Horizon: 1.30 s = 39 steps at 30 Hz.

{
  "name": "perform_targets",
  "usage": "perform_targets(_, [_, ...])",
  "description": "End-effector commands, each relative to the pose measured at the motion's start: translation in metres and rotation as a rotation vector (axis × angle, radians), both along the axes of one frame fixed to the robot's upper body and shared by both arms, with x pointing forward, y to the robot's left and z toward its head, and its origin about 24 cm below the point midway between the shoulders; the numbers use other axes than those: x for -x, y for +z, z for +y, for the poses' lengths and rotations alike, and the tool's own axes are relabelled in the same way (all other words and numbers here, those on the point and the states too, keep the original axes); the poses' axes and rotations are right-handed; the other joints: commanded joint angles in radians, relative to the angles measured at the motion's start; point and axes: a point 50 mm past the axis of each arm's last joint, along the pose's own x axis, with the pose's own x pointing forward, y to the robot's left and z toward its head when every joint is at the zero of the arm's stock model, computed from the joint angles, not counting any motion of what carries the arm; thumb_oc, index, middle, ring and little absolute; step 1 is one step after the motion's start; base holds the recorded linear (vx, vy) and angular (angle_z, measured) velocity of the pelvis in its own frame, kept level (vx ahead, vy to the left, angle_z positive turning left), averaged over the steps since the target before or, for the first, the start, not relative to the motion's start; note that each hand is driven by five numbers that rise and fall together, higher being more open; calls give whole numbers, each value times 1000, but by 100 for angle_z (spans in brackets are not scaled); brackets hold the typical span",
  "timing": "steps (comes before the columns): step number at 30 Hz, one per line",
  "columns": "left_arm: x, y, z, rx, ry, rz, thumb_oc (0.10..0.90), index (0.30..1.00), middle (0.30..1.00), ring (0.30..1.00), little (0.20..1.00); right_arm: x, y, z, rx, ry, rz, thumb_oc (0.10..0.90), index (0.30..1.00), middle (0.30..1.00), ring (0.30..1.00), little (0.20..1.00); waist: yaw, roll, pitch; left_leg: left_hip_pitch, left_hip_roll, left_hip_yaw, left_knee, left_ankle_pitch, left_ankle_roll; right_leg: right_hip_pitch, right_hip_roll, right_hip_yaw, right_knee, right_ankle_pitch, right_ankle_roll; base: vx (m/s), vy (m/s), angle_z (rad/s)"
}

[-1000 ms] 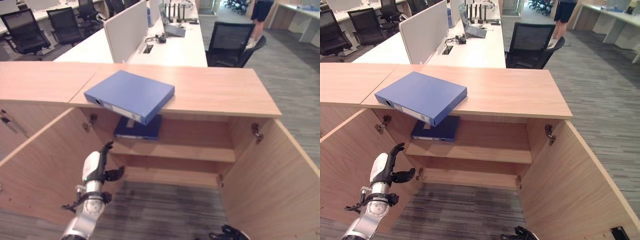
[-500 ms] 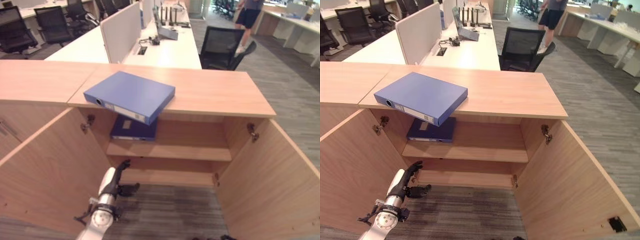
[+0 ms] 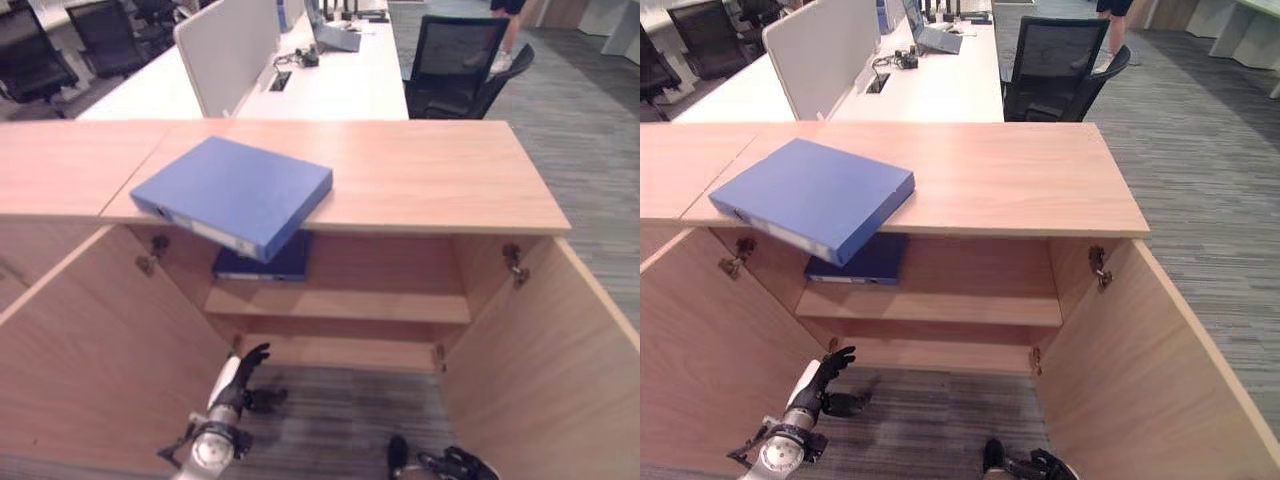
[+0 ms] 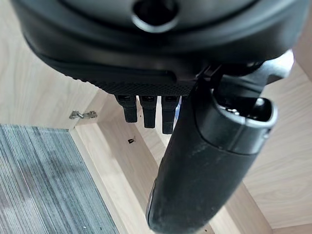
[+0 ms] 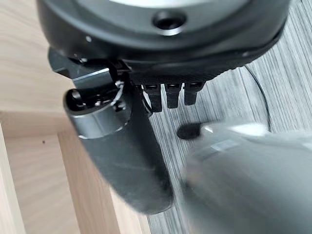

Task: Put the empty folder in the office cabinet

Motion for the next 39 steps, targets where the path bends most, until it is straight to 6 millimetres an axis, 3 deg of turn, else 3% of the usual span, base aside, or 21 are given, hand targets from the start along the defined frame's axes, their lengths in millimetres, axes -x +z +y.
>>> perform_targets(1, [-45, 38, -11, 80, -52, -220, 800, 900, 900, 900, 900, -1, 3, -10, 35, 4, -11, 800, 900, 900, 900, 900, -11, -28, -2, -26, -34, -15, 69, -70, -29, 26, -34, -35, 21, -116, 107, 4, -92, -8])
perform_targets(2, [-46, 38, -13, 103, -45, -217, 800, 900, 900, 900, 900, -5, 5, -13, 44, -2, -25, 800, 900, 900, 900, 900, -10, -25, 11, -74, -22, -11, 153, -40, -58, 48, -31, -42, 14, -132, 99, -29, -108, 0])
perform_targets(4, [-47, 35, -19, 135, -45, -205, 800, 900, 900, 900, 900, -10, 9, -21, 72, -7, -42, 800, 900, 900, 900, 900, -11, -33, 46, -138, -6, 19, 290, 15, -83, 89, -30, -56, 0, -155, 73, -57, -109, 21])
perform_targets(6, [-46, 35, -21, 143, -49, -201, 800, 900, 900, 900, 900, -9, 10, -25, 82, -17, -35, 800, 900, 900, 900, 900, -7, -34, 54, -157, 1, 26, 309, 21, -82, 101, -30, -56, 0, -166, 71, 7, -48, 20])
perform_targets(8, [-46, 34, -22, 150, -50, -196, 800, 900, 900, 900, 900, -10, 11, -28, 91, -21, -32, 800, 900, 900, 900, 900, 0, -36, 62, -191, 1, 26, 263, -1, -70, 110, -38, -54, 0, -176, 77, 81, -14, 16])
perform_targets(9, [-46, 33, -23, 138, -52, -191, 800, 900, 900, 900, 900, -9, 12, -30, 97, -22, -31, 800, 900, 900, 900, 900, 22, -43, 63, -226, -31, 5, 185, -9, -48, 118, -40, -49, 0, -183, 82, 105, -9, 17])
perform_targets(11, [-46, 33, -22, 132, -57, -191, 800, 900, 900, 900, 900, -11, 11, -30, 99, -22, -27, 800, 900, 900, 900, 900, 31, -40, 59, -229, -41, -14, 138, -5, -41, 120, -33, -44, 0, -186, 83, 89, 3, 16])
perform_targets(13, [-42, 31, -20, 124, -63, -177, 800, 900, 900, 900, 900, -6, 8, -25, 83, -20, -15, 800, 900, 900, 900, 900, 28, -35, 31, -173, -40, -20, 10, 16, -23, 125, -16, -30, 0, -191, 80, 106, 28, -8])
perform_targets(15, [-39, 28, -19, 123, -57, -163, 800, 900, 900, 900, 900, -3, 7, -22, 79, -17, -8, 800, 900, 900, 900, 900, 27, -37, 9, -129, -41, -13, -38, 25, -16, 129, -14, -25, 0, -193, 80, 98, 34, -35])
perform_targets(24, [-35, 24, -13, 115, -24, -143, 800, 900, 900, 900, 900, -6, 2, -3, 29, 3, -16, 800, 900, 900, 900, 900, 35, -46, -16, -101, -51, -7, -57, 26, -3, 133, -23, -18, 0, -179, 88, 26, 46, -12])
perform_targets(32, [-19, 11, 8, 69, 108, -94, 800, 900, 900, 900, 900, -15, 3, 0, 37, 12, -33, 800, 900, 900, 900, 900, 77, -63, -32, -91, -60, -22, -57, 10, 11, 134, -27, -13, 0, -178, 99, 33, 11, -1])
perform_targets(38, [-20, 26, 29, -84, 175, -190, 800, 900, 900, 900, 900, -20, 5, 2, 58, 18, -52, 800, 900, 900, 900, 900, 98, -79, -37, -91, -64, -32, -57, 8, 14, 141, -29, -22, 0, -183, 103, 14, 2, 1])
perform_targets(39, [-23, 39, 41, -208, 179, -263, 800, 900, 900, 900, 900, -23, 5, 6, 63, 37, -64, 800, 900, 900, 900, 900, 108, -85, -38, -94, -66, -35, -57, 8, 14, 142, -31, -27, 0, -184, 106, 8, -7, 4])
